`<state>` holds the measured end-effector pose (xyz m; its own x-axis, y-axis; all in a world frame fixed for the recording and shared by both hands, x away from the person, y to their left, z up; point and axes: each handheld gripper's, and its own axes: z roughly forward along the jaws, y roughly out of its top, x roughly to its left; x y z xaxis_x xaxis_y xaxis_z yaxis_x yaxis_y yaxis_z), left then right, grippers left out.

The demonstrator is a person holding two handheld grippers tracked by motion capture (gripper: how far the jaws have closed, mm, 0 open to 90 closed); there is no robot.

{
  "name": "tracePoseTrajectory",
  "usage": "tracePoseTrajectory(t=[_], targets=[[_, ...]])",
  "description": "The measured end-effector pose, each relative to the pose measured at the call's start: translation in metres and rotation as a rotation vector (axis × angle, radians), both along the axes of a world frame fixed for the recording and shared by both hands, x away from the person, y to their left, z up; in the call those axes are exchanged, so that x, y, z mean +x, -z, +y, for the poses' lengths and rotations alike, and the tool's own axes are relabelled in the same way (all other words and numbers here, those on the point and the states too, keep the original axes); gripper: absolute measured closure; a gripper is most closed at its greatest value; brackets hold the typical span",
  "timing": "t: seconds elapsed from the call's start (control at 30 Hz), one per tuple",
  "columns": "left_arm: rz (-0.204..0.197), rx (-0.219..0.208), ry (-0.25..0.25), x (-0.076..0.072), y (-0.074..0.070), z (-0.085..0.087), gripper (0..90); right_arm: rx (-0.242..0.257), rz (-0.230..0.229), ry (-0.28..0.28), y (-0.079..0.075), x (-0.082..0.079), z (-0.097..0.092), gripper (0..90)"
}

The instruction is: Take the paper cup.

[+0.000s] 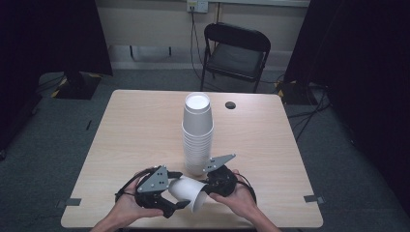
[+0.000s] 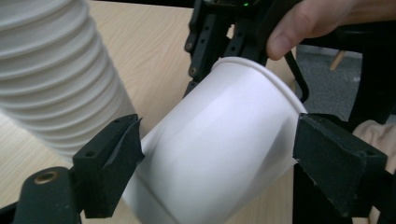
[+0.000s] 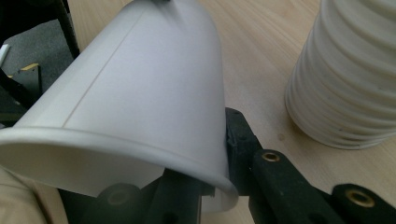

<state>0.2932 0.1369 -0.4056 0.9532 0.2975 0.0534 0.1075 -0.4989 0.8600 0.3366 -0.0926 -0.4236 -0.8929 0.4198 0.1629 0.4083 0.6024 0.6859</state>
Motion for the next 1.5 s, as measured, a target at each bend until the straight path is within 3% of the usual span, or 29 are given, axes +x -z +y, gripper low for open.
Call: tracePoseTrajectory(t=[0.07,0.23,0.73,0.77,0.93,1.2,1.27,1.3,1.37,1.5], targets=[[-0.032,0.044,0.020,-0.001,0.002,-0.003,15.2,-0.009,0.002,-0.007,0.000,0.001,0.001,84.7],[-0.034,0.089,0.065,-0.003,0.007,-0.005,14.2,-0.045,0.024,-0.037,0.000,0.003,0.004,85.7],[-0.097,0.142,0.137,-0.003,0.016,-0.005,8.0,-0.091,0.065,-0.098,-0.006,0.007,0.014,86.3],[-0.097,0.134,0.135,-0.003,0.017,-0.005,7.3,-0.092,0.068,-0.097,-0.006,0.007,0.015,86.3],[-0.129,0.179,0.144,-0.005,0.022,-0.009,4.4,-0.076,0.114,-0.096,-0.007,0.010,0.016,86.4],[-0.170,0.240,0.153,-0.009,0.029,-0.013,7.3,-0.064,0.158,-0.093,-0.007,0.011,0.018,87.0],[-0.158,0.233,0.152,-0.010,0.032,-0.013,10.0,-0.058,0.161,-0.089,-0.009,0.011,0.018,87.5],[-0.171,0.237,0.150,-0.010,0.033,-0.013,12.1,-0.047,0.168,-0.083,-0.010,0.011,0.017,88.3],[-0.160,0.207,0.127,-0.010,0.033,-0.012,16.3,-0.042,0.162,-0.083,-0.011,0.010,0.017,88.3],[-0.158,0.192,0.122,-0.008,0.032,-0.011,15.2,-0.032,0.161,-0.070,-0.012,0.011,0.015,88.4]])
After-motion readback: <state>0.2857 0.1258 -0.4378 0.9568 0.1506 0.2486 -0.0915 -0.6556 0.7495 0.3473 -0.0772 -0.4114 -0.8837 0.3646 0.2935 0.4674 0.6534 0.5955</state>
